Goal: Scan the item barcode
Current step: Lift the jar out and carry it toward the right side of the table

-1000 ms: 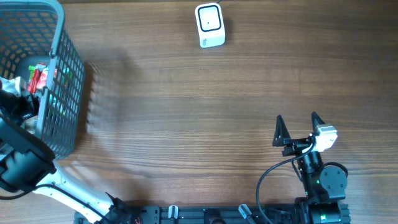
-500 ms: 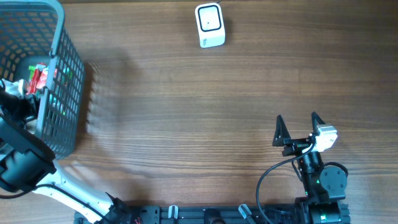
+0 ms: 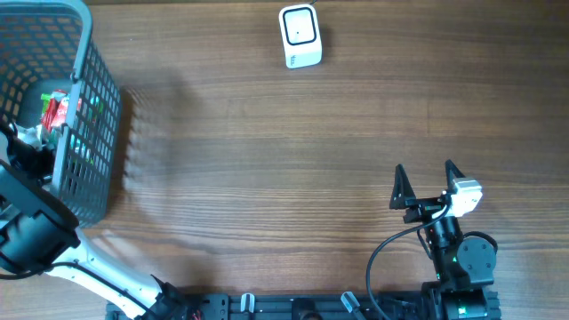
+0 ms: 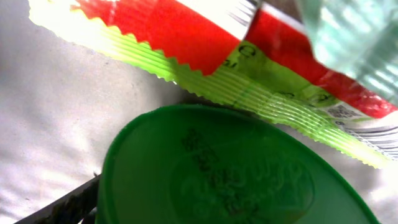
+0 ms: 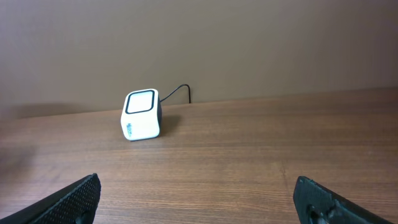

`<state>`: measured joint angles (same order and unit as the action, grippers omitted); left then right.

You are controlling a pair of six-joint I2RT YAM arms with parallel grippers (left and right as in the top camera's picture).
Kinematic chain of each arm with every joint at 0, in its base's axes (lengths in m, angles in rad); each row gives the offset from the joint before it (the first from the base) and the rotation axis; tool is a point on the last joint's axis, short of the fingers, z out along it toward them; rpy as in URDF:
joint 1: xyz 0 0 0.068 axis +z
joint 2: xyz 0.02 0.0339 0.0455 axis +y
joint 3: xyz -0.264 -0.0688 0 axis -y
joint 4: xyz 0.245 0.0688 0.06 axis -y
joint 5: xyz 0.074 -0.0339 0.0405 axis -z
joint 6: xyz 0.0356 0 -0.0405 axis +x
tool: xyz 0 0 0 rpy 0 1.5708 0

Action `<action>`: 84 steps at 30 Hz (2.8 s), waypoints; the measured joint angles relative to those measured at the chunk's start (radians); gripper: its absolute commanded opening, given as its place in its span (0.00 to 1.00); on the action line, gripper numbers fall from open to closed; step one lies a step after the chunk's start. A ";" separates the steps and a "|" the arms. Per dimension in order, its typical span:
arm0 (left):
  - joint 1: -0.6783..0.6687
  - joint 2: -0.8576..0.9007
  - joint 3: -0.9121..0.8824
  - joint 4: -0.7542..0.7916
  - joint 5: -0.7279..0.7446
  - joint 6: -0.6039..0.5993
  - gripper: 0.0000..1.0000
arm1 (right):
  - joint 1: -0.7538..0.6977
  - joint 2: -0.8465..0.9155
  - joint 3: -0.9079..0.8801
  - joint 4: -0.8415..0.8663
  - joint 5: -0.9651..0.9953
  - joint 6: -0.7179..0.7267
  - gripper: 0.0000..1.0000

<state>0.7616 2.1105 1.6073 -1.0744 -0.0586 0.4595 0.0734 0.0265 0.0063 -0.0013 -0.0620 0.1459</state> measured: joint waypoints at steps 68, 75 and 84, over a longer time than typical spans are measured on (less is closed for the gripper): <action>-1.334 -0.284 0.231 -0.219 0.159 -0.678 0.47 | 0.000 0.000 0.000 0.000 0.000 0.000 1.00; -1.476 -0.056 0.229 -0.003 0.188 -0.740 0.49 | 0.000 0.000 0.000 0.000 0.000 0.000 1.00; -1.556 0.060 0.226 0.115 0.192 -0.802 0.48 | 0.000 0.000 0.000 0.000 0.000 0.000 1.00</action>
<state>-0.7940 2.1700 1.8336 -0.9596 0.1337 -0.3428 0.0734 0.0269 0.0063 -0.0010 -0.0620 0.1463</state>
